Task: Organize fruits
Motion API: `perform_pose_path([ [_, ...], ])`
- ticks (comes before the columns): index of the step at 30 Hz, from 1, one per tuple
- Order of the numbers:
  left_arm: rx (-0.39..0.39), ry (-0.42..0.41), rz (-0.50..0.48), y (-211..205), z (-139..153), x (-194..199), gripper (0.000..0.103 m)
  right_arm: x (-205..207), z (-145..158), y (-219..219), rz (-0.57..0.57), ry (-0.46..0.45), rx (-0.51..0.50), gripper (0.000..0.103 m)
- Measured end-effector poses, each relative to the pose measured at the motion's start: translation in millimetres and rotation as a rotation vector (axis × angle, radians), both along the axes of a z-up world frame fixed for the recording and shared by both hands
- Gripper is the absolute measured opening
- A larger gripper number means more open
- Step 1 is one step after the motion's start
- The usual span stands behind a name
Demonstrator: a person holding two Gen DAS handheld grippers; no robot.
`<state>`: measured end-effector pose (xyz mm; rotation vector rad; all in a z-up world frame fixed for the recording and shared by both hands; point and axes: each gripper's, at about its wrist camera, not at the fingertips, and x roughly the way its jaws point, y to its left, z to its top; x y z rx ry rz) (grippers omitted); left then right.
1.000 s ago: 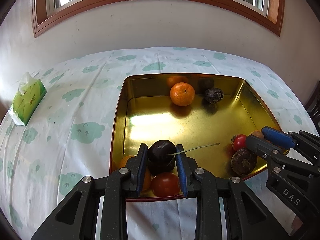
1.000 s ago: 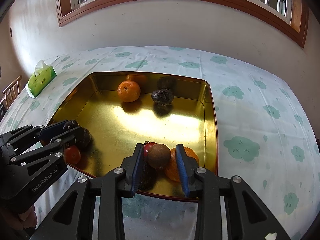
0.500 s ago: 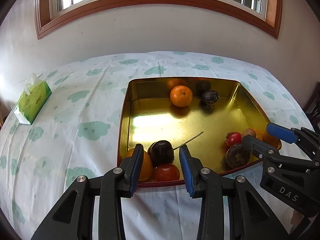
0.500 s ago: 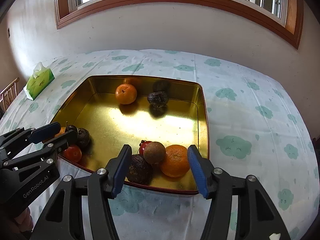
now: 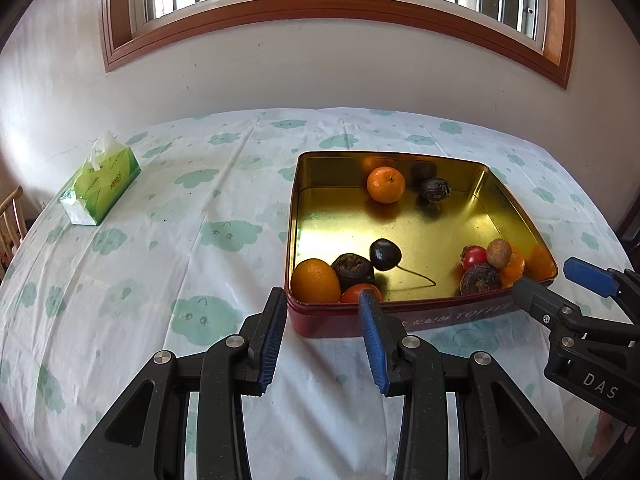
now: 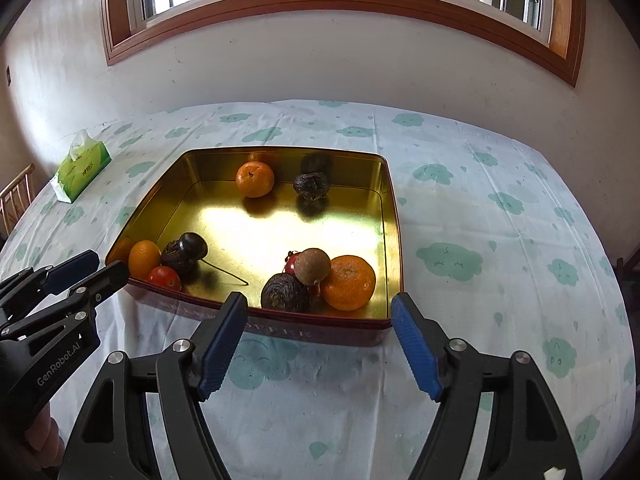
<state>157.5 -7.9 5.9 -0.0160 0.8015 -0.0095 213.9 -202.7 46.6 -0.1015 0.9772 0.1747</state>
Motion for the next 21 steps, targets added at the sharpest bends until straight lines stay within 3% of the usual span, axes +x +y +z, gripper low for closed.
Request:
perform_pose_path([
  [21, 0.025, 0.023, 0.037, -1, -10, -46, 0.039, -52, -3, 3, -0.012, 0.024, 0.025, 0.071],
])
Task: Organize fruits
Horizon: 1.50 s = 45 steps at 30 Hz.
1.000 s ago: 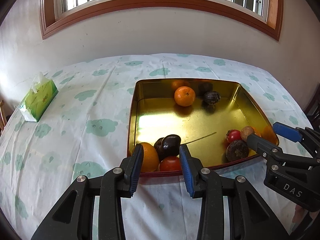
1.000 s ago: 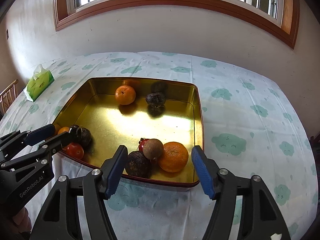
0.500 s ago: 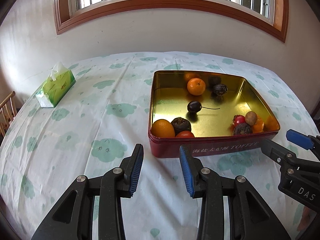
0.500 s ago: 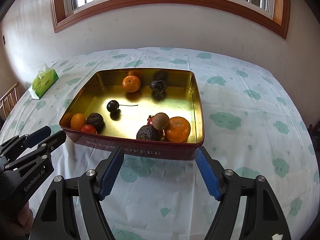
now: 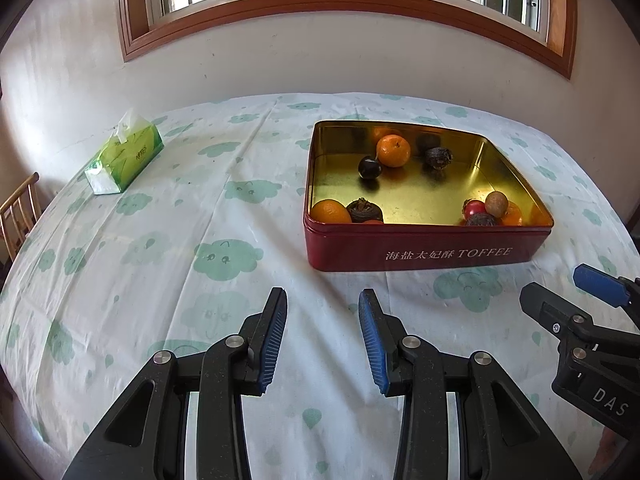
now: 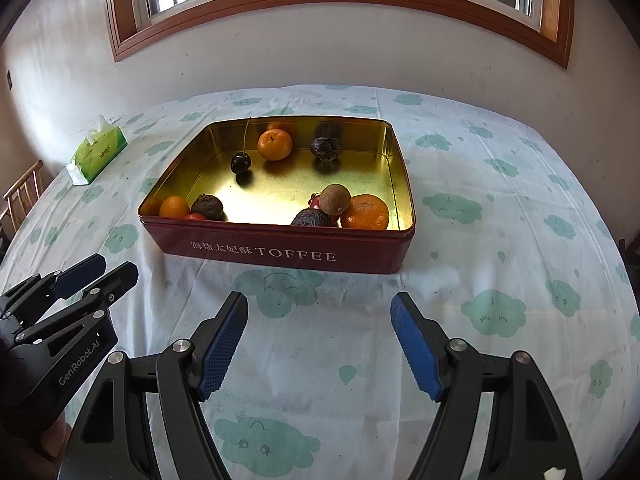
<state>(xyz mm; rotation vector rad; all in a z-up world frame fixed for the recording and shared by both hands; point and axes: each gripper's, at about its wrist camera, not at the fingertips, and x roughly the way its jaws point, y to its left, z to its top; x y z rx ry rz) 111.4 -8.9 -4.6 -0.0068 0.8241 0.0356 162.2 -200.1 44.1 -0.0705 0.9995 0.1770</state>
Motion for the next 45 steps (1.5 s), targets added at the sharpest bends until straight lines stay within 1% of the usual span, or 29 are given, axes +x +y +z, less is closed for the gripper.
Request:
perform_pose_path([
  [16, 0.008, -0.017, -0.004, -6, 5, -15, 0.039, -18, -4, -2, -0.008, 0.007, 0.004, 0.071],
  [45, 0.011, -0.016, -0.003, -7, 5, -19, 0.039, -18, -5, -6, -0.013, 0.010, 0.007, 0.071],
])
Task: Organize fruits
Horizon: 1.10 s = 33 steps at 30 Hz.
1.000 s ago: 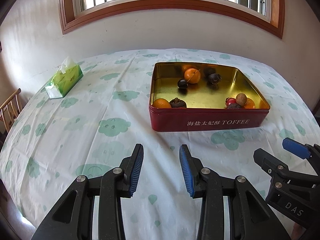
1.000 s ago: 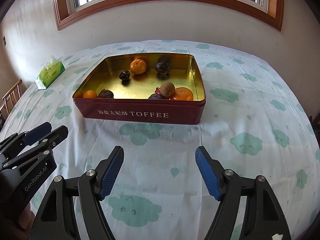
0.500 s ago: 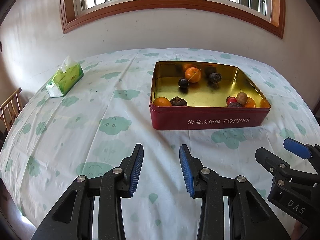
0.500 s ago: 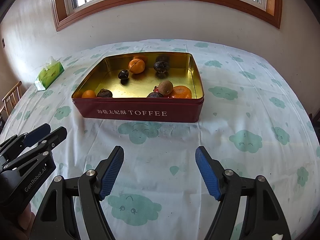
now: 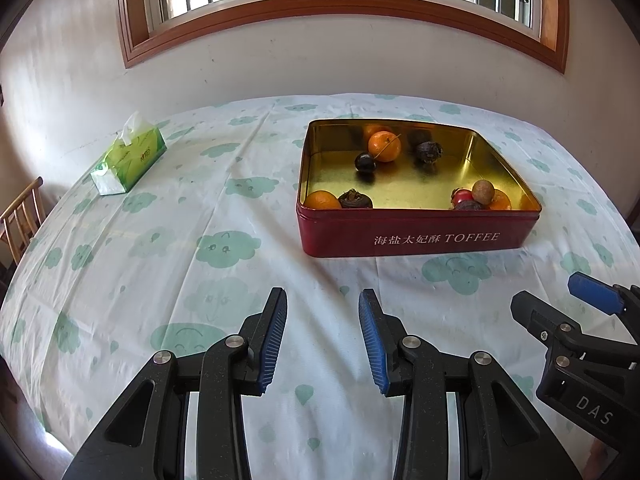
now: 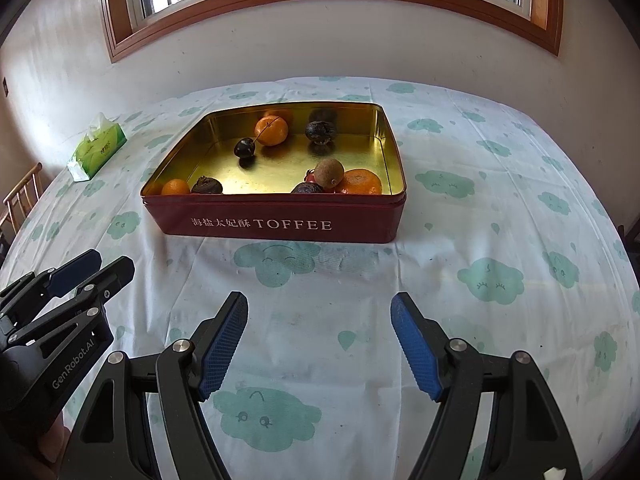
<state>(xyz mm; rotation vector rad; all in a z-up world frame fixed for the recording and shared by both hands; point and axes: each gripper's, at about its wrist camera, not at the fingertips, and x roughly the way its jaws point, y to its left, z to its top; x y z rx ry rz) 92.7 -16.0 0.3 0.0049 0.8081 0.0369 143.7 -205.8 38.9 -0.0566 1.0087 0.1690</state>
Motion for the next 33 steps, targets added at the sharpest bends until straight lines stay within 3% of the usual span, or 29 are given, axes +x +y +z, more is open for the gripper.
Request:
perform_pose_path([
  [33, -0.004, 0.013, 0.003, 1.5, -5.6, -0.4, 0.039, 1.5, -1.8, -3.1, -0.003, 0.006, -0.002, 0.072],
])
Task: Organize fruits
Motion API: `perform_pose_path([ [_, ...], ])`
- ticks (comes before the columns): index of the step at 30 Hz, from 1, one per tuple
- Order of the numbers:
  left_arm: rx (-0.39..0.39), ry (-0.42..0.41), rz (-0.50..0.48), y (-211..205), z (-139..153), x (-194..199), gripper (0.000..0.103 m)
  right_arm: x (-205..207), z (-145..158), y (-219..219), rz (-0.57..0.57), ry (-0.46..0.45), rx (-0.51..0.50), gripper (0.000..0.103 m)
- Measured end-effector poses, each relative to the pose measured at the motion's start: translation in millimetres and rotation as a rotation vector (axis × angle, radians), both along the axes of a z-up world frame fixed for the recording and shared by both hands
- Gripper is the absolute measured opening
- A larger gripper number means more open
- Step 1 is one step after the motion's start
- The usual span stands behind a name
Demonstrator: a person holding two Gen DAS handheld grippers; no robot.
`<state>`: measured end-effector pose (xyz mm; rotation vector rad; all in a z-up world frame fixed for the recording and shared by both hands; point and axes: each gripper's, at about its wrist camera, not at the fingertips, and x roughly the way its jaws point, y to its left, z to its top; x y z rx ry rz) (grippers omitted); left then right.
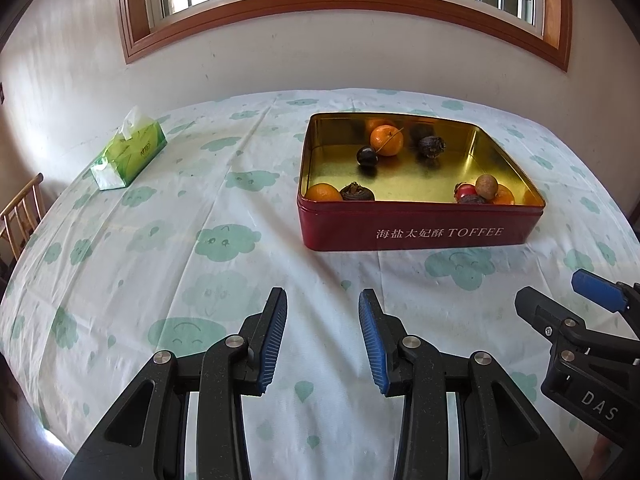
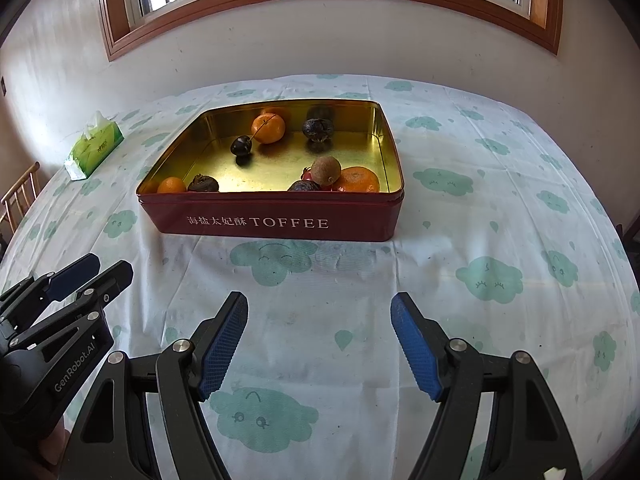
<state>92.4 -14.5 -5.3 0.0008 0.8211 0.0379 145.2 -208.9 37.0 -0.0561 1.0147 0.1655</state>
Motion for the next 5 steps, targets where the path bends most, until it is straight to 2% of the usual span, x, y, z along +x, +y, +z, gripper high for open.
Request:
perform_pose_path([
  [5, -0.010, 0.005, -0.008, -0.2, -2.4, 0.5, 0.039, -0.2, -0.3, -0.5, 0.000, 0.000, -0.002, 0.072],
])
